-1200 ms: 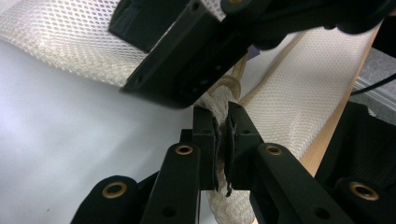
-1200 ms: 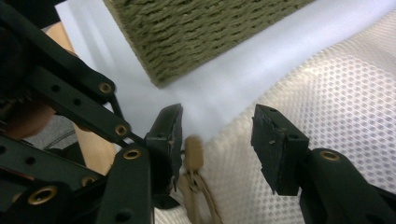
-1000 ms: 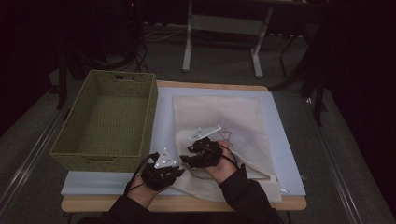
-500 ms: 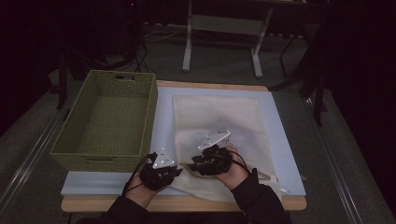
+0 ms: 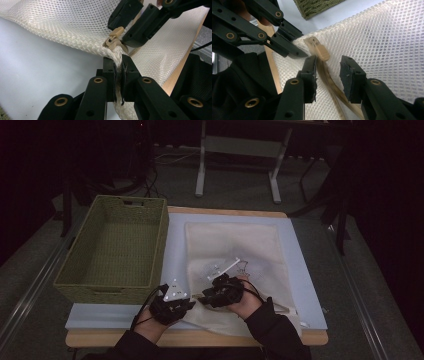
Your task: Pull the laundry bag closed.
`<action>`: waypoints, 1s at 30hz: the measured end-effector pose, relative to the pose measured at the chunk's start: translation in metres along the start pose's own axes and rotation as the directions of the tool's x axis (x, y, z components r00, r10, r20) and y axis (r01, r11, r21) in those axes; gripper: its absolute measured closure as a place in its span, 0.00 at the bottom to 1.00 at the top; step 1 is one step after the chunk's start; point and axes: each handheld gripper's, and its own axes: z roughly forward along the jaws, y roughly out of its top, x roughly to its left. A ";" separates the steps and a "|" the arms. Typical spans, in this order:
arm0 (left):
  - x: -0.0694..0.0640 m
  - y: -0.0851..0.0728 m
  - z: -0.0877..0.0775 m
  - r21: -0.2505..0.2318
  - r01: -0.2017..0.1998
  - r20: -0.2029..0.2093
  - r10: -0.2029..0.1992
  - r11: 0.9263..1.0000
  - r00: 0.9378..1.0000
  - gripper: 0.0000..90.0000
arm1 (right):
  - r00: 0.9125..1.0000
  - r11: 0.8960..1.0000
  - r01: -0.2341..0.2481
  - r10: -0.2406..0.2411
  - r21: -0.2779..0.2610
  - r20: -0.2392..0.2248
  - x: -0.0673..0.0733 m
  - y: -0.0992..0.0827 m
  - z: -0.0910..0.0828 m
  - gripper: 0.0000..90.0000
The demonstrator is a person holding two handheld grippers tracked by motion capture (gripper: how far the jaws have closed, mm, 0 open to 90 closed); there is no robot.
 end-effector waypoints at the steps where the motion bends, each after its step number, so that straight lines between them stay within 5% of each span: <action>1: 0.000 0.000 0.000 0.001 0.000 0.000 0.000 1.000 1.000 0.94 | 1.000 1.000 0.001 -0.001 0.000 -0.004 0.000 0.000 0.000 0.73; 10: -0.001 -0.003 0.001 0.013 0.002 -0.004 -0.002 1.000 1.000 0.94 | 0.997 0.998 0.063 -0.063 0.000 -0.050 0.004 0.008 0.003 0.84; 20: 0.004 -0.002 0.003 0.002 0.052 0.004 -0.052 0.999 0.999 0.86 | 0.993 0.992 0.115 -0.113 0.061 -0.031 0.010 0.011 0.004 0.91; 27: 0.002 -0.002 0.002 0.004 0.038 -0.018 -0.038 0.999 0.999 0.94 | 0.992 0.987 0.123 -0.122 0.099 -0.018 0.013 0.010 0.010 0.92; 30: -0.001 -0.001 0.002 0.018 0.002 -0.040 -0.002 1.000 0.999 0.94 | 0.991 0.984 0.133 -0.132 0.115 -0.012 0.014 0.012 0.011 0.92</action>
